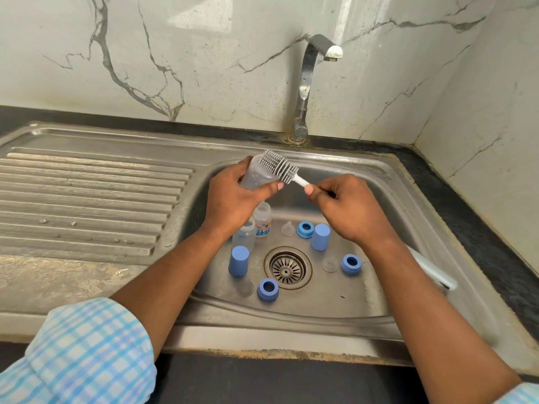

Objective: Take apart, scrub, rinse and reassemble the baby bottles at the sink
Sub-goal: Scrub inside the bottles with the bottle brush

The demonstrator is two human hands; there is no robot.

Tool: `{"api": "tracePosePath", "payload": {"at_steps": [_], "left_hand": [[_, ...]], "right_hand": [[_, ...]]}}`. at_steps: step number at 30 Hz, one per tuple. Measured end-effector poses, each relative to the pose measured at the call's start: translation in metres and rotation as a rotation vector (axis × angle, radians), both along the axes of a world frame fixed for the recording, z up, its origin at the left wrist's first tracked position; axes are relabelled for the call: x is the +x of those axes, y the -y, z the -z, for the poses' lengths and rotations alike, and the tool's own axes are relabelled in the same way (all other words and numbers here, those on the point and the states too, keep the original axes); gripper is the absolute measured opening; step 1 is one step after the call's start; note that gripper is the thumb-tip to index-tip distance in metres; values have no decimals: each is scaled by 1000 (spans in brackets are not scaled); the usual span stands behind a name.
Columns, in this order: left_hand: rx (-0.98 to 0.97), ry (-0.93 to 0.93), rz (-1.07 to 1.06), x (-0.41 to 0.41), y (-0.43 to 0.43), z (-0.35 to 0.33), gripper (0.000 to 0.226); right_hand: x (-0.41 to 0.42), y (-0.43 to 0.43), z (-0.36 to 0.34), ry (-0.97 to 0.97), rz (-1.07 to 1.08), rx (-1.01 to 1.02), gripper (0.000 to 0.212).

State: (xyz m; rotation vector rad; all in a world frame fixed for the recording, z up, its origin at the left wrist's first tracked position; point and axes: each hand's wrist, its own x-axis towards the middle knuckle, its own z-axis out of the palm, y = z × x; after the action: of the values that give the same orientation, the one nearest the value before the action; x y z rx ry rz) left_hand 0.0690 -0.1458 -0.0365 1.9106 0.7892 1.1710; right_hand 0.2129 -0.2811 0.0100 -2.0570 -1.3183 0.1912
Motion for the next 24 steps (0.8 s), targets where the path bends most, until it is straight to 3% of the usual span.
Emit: {"api": "tracePosePath", "payload": {"at_steps": [5, 11, 15, 20, 24], "left_hand": [[-38, -12, 55, 5, 1, 3, 40], [-309, 28, 42, 6, -6, 2, 46], [-480, 94, 116, 3, -10, -1, 73], [-325, -131, 105, 0, -10, 1, 81], [-202, -234, 129, -4, -11, 9, 65]], "right_hand": [[4, 1, 1, 68, 88, 41, 37], [15, 4, 0, 38, 82, 32, 38], [18, 3, 3, 6, 85, 17, 37], [27, 4, 10, -51, 104, -40, 36], [37, 0, 18, -102, 171, -87, 39]]}}
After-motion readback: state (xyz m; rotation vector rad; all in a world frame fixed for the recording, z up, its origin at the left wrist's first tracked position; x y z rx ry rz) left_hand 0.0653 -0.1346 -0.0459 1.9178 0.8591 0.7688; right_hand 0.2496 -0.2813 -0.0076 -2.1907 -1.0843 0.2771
